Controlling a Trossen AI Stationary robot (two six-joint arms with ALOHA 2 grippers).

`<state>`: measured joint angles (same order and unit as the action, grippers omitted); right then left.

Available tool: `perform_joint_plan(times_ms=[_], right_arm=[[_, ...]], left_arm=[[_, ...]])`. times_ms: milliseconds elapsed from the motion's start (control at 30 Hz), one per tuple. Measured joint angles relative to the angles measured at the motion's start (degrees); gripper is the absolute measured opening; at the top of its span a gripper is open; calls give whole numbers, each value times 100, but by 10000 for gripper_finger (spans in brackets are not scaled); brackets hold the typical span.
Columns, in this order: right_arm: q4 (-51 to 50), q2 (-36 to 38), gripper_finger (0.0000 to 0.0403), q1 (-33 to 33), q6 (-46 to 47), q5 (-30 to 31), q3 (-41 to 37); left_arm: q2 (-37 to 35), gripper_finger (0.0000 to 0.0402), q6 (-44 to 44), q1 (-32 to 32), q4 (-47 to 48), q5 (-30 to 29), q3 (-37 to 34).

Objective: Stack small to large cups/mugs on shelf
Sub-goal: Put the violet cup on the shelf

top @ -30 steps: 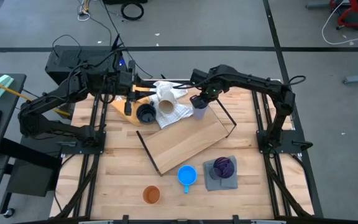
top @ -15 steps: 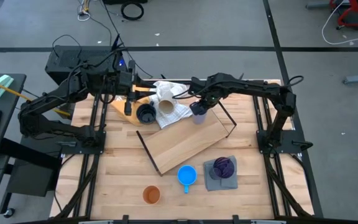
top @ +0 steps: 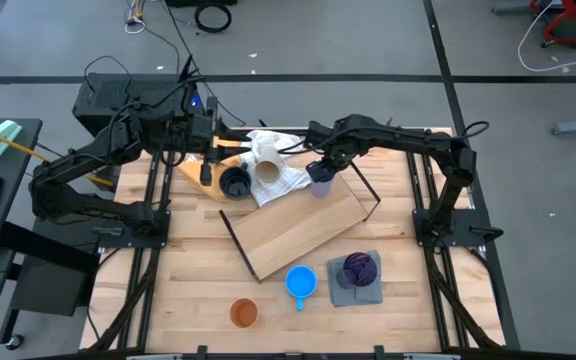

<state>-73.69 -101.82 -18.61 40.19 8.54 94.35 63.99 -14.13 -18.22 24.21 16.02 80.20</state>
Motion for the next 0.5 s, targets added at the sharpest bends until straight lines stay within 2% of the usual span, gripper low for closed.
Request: perform_joint_plan(times_ms=[100, 367, 500], right_arm=[[0, 0, 9, 0, -16, 0, 0], [-3, 3, 84, 4, -27, 0, -4], [-5, 4, 107, 4, -23, 0, -4]], left_arm=[[0, 99, -1, 0, 1, -1, -1], [0, 102, -1, 0, 0, -1, 0], [0, 101, -2, 0, 0, -1, 1]])
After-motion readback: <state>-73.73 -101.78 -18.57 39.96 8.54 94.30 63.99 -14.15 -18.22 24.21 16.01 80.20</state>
